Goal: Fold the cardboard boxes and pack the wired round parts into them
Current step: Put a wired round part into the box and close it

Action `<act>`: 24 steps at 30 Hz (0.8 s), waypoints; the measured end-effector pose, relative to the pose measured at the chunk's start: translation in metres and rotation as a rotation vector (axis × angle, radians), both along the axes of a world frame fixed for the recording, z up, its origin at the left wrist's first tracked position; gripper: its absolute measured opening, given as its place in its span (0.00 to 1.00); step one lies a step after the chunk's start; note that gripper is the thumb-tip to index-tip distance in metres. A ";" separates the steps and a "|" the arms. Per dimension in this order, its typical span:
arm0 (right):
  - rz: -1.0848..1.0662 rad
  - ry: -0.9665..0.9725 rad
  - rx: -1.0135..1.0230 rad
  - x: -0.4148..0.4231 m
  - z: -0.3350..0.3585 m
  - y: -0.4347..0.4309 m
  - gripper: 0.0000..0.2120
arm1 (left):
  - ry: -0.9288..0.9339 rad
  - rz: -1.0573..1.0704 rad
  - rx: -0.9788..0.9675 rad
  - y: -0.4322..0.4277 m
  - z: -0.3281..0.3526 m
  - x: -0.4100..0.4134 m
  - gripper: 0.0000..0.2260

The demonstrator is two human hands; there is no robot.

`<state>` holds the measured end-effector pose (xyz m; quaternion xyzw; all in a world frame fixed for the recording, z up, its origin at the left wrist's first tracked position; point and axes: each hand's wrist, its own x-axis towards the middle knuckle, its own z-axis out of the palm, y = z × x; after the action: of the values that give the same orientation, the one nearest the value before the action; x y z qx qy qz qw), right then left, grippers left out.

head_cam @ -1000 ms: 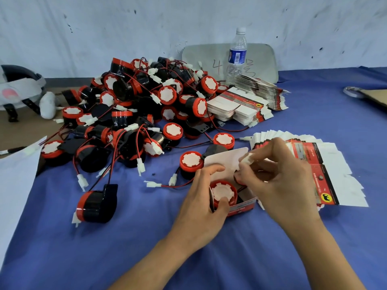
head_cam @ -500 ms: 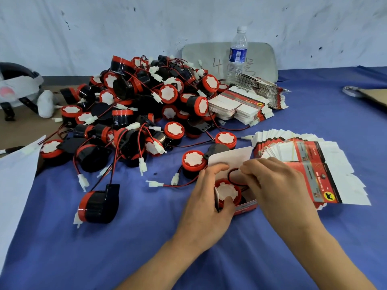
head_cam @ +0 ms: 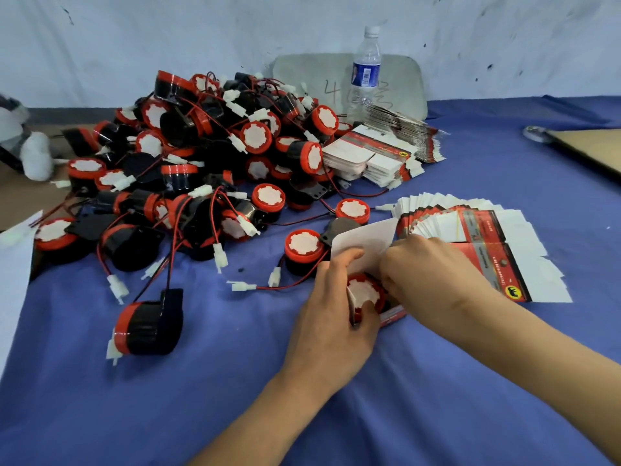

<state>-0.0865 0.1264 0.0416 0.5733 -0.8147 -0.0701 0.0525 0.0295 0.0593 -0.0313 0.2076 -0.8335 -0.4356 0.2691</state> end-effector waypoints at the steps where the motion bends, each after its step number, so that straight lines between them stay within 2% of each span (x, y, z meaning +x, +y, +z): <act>1: -0.027 0.009 0.021 0.002 0.003 -0.001 0.16 | -0.005 0.000 -0.005 0.000 0.000 0.000 0.25; 4: -0.037 0.010 0.034 0.008 0.009 -0.001 0.07 | -0.001 -0.002 -0.012 0.001 -0.001 0.000 0.24; 8: -0.040 -0.022 0.070 0.013 0.006 -0.003 0.11 | 0.017 0.003 -0.003 0.001 0.000 0.001 0.24; 11: -0.043 -0.046 0.099 0.009 0.007 -0.005 0.06 | -0.003 0.011 0.006 0.002 0.001 0.002 0.24; 14: -0.075 -0.100 0.115 0.004 0.006 -0.005 0.11 | -0.017 0.014 0.008 0.002 0.001 0.002 0.26; 16: -0.112 -0.155 0.086 0.001 0.002 -0.006 0.09 | -0.031 0.016 0.006 0.001 0.000 0.002 0.27; 18: -0.156 -0.167 0.041 -0.001 -0.003 -0.006 0.03 | -0.037 0.017 -0.001 0.001 -0.001 0.002 0.28; 24: -0.164 -0.195 -0.011 0.003 -0.010 0.002 0.07 | -0.030 0.019 -0.009 0.002 -0.001 0.001 0.29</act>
<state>-0.0834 0.1287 0.0313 0.5086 -0.8604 -0.0133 -0.0297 0.0305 0.0609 -0.0319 0.2208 -0.8373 -0.4260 0.2619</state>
